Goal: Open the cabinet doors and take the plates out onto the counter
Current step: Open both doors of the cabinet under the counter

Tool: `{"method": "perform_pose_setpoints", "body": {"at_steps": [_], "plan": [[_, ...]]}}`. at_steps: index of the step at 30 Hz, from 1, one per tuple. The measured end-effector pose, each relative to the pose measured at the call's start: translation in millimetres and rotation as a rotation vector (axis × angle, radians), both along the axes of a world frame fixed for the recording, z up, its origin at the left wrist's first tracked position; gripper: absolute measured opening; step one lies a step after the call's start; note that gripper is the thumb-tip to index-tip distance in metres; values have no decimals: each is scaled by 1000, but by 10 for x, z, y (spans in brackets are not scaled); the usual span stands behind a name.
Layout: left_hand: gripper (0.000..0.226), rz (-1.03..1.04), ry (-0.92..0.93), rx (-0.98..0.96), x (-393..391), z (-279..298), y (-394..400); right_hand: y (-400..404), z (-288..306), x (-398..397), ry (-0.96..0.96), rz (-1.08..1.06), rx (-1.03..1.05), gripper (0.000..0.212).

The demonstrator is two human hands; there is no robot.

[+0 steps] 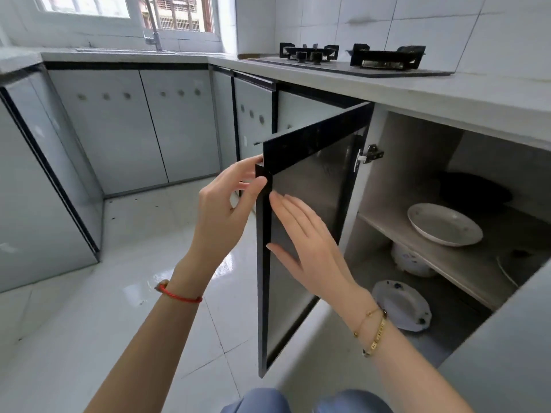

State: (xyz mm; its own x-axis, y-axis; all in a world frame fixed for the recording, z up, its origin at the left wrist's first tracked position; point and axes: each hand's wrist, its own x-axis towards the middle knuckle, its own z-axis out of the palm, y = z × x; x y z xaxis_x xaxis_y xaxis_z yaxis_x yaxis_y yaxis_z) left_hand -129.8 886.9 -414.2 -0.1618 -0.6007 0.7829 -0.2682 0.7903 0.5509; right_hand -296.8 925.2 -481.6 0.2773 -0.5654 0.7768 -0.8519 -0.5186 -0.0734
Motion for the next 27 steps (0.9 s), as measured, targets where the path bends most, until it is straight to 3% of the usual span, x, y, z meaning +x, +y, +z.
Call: {"method": "perform_pose_setpoints", "body": {"at_steps": [5,15,27], "plan": [[37,101,-28,-5,255,-12,-326,-431,58,237,53,0,78,73],[46,82,-84,224,533,47,-931,-996,167,558,66,-13,274,85],[44,113,-10,224,468,-49,-812,-739,270,361,-18,-61,243,68]]}}
